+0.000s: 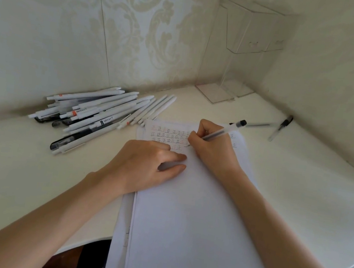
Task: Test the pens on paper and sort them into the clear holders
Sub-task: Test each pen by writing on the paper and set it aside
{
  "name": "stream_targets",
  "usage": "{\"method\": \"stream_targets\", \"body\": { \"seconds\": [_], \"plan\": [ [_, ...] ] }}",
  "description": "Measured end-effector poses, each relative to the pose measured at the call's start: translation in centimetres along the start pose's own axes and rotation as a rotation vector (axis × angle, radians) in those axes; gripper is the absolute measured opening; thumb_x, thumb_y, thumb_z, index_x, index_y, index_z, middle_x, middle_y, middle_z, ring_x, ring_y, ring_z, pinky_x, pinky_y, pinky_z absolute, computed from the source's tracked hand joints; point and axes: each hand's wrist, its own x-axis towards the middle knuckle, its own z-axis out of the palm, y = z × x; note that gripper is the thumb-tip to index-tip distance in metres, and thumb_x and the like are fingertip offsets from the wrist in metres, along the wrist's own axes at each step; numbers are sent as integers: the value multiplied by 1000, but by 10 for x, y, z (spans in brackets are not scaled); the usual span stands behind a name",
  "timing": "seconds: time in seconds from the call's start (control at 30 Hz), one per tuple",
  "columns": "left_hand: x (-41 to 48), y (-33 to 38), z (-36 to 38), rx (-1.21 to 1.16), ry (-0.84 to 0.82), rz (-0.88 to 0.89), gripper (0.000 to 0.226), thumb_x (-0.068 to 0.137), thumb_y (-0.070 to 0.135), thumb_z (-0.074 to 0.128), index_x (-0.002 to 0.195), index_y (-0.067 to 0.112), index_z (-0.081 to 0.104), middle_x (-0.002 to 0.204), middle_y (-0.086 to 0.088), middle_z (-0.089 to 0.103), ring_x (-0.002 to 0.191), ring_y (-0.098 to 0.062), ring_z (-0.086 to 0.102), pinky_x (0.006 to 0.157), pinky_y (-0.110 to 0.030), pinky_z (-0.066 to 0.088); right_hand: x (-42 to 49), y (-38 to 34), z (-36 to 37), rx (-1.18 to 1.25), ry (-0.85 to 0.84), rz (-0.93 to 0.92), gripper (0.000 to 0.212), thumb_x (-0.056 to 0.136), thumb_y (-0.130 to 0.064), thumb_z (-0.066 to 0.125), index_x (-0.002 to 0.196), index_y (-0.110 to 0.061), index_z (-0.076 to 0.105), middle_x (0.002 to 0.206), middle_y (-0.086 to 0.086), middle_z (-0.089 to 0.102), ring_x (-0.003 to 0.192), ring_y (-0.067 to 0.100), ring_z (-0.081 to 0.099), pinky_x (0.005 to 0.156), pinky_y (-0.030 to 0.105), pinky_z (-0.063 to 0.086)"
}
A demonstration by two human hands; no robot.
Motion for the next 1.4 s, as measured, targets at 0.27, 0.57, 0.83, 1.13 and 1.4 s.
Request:
{"method": "stream_targets", "body": {
  "seconds": [0.27, 0.57, 0.83, 1.13, 1.4],
  "plan": [
    [-1, 0, 0, -8, -10, -17, 43, 84, 57, 35, 103, 36, 68, 55, 18, 30, 63, -8, 54, 48, -11, 20, 0, 0, 0, -27, 8, 23, 26, 79, -7, 57, 64, -7, 36, 57, 3, 31, 50, 8, 25, 42, 18, 20],
    [-1, -1, 0, -12, -30, -21, 45, 84, 58, 33, 104, 37, 67, 56, 18, 31, 65, -8, 54, 48, -13, 21, -2, -2, 0, -4, -31, 23, 24, 81, -7, 57, 65, -3, 39, 52, 5, 40, 43, 6, 31, 44, 20, 24],
    [-1, 0, 0, -31, -33, -25, 45, 83, 59, 33, 104, 38, 66, 56, 22, 32, 63, -1, 44, 48, -16, 25, 0, 0, 1, -29, -8, 23, 34, 79, -7, 56, 60, -18, 30, 53, -6, 27, 49, 6, 23, 45, 19, 19],
    [-4, -8, -7, -67, 56, -41, 44, 79, 53, 45, 112, 29, 62, 99, 14, 51, 82, -2, 53, 58, -23, 44, 2, 0, -8, 204, 81, 47, 35, 86, -22, 67, 63, -14, 40, 46, 1, 41, 41, 9, 32, 42, 19, 27],
    [-6, -25, -15, -165, 58, -217, 60, 78, 43, 66, 131, 21, 45, 99, 14, 56, 95, -10, 52, 83, -29, 40, 1, -1, -7, 121, -7, 73, 30, 85, -15, 62, 66, -16, 39, 46, 2, 52, 43, 12, 40, 47, 23, 33]
  ]
}}
